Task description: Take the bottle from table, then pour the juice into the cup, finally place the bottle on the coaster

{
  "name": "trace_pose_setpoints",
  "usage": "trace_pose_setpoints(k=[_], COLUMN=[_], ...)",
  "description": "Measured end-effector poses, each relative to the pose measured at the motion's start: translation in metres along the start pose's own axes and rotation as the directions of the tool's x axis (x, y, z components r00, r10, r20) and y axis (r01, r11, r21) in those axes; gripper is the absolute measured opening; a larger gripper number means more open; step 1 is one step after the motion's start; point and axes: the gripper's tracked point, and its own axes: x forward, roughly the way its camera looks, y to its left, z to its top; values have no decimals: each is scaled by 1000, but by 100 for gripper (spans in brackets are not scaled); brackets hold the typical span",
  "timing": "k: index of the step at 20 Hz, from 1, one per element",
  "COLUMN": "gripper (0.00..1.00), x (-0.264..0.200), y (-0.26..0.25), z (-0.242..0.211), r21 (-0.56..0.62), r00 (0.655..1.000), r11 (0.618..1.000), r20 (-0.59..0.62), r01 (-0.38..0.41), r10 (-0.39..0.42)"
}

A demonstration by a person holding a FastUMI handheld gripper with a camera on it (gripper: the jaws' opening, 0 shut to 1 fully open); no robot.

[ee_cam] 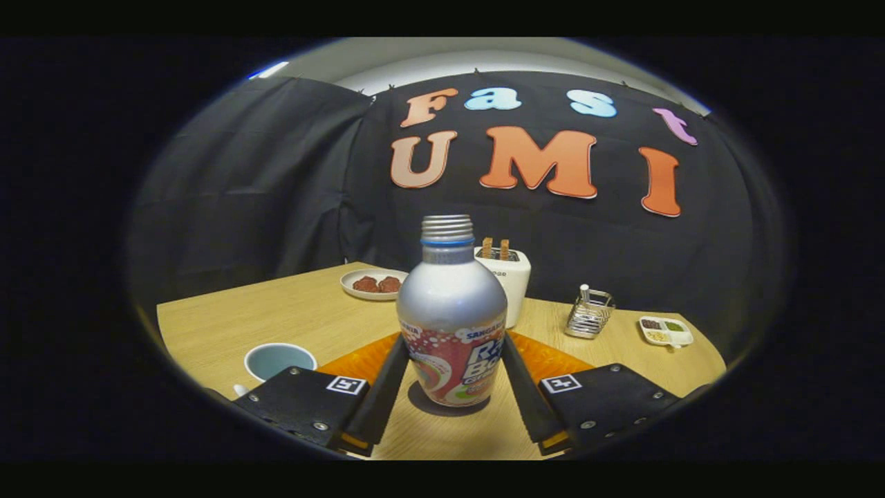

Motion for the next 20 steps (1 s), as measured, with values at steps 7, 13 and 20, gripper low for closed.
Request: trace_pose_setpoints(k=[7,13,20], gripper=[77,77,77], x=[21,30,28], y=[4,3,2], z=[-22,-36,-42], r21=[40,55,81], r00=[999,996,996], r11=[999,998,997], r20=[-53,-90,-86], r01=[-1,6,3], r10=[3,-1,4])
